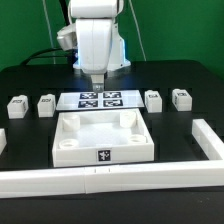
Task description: Assemble square table
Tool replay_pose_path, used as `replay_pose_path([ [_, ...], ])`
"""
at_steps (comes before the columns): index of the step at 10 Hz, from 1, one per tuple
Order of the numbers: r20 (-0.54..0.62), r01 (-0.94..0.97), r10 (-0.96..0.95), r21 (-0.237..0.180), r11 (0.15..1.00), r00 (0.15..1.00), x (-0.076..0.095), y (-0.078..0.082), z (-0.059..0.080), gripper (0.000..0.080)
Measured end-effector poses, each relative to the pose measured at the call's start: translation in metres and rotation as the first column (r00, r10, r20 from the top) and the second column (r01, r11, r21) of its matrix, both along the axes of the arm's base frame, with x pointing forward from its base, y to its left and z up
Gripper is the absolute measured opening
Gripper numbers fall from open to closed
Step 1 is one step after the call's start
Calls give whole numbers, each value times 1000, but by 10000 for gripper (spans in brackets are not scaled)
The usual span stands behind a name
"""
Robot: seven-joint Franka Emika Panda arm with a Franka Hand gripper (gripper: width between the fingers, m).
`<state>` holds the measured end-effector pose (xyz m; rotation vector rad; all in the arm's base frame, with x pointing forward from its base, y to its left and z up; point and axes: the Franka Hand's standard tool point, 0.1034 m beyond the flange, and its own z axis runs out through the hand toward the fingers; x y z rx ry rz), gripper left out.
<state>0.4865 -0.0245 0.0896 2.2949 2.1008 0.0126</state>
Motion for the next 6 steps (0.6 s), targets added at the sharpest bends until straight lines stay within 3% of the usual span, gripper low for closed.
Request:
replay_pose_path([
  [2, -18, 16, -16, 7, 1000, 1000, -40, -11, -41, 650],
  [4, -35, 33, -33, 14, 999, 999, -52, -12, -72, 650],
  [6, -45, 59, -58, 18, 998, 997, -46, -6, -82, 650],
])
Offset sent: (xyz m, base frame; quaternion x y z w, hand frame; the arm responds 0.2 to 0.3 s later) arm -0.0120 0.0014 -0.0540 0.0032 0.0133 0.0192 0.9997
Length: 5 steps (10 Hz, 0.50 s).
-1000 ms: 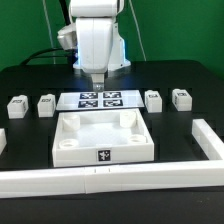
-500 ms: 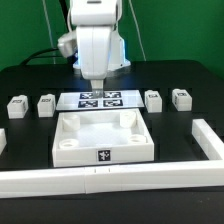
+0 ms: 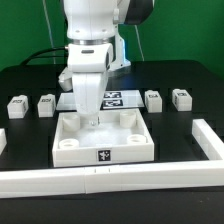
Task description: Assemble square table
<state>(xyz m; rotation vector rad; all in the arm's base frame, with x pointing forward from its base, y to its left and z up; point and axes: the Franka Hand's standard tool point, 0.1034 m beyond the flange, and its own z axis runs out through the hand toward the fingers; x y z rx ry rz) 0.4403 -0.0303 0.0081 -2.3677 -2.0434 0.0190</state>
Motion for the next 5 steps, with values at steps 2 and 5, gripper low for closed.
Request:
replay_pose_path([
  [2, -2, 3, -3, 0, 1000, 1000, -1, -1, -1, 529],
  [5, -2, 3, -3, 0, 1000, 1000, -1, -1, -1, 253],
])
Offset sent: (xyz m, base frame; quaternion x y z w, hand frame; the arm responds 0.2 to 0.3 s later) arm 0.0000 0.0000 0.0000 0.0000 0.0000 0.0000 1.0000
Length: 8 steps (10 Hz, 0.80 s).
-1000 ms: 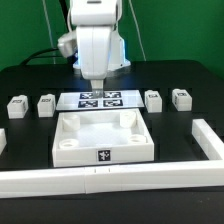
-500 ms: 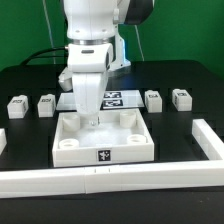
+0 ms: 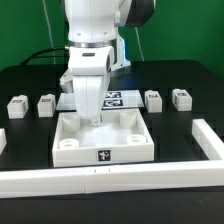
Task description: Assemble square table
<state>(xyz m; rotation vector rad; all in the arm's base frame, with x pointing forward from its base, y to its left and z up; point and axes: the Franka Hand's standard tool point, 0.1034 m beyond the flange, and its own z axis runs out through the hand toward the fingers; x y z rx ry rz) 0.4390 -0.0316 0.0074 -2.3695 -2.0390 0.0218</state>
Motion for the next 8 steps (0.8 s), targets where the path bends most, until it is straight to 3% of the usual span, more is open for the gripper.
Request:
replay_pose_path([
  [1, 1, -1, 1, 0, 1000, 1000, 0, 0, 0, 70],
  [8, 5, -2, 2, 1, 1000, 1000, 2, 2, 0, 53],
])
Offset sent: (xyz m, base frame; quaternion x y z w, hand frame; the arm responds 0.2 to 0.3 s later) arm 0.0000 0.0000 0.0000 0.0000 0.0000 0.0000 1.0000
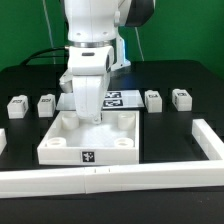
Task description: Assemble square table
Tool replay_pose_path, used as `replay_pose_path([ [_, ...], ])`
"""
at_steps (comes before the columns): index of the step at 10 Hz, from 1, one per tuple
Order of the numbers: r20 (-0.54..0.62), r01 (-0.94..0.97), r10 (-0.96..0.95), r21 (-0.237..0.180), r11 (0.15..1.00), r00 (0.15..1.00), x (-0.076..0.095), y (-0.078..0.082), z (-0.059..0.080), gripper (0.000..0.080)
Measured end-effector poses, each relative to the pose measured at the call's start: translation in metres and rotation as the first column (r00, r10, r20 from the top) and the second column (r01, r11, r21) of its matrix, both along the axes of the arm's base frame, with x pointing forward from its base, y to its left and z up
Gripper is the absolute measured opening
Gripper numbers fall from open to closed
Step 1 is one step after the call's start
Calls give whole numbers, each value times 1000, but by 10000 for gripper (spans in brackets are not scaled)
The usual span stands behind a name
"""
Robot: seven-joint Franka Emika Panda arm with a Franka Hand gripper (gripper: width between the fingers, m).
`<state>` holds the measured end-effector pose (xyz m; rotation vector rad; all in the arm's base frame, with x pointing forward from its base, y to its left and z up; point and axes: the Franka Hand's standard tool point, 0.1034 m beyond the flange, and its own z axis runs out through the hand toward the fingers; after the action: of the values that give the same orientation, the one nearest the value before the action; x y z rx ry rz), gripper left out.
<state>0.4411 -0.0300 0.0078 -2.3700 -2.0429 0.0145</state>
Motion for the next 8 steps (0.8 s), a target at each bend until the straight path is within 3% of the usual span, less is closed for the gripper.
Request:
replay_pose_path([
  [2, 22, -50, 50, 19, 999, 999, 17, 25, 1, 54],
  [5, 64, -106, 102, 51, 993, 993, 51, 75, 4, 54],
  [7, 9, -109, 108, 58, 992, 994, 53, 92, 0, 54],
  [8, -2, -109, 110, 56, 992, 994, 53, 92, 0, 54],
])
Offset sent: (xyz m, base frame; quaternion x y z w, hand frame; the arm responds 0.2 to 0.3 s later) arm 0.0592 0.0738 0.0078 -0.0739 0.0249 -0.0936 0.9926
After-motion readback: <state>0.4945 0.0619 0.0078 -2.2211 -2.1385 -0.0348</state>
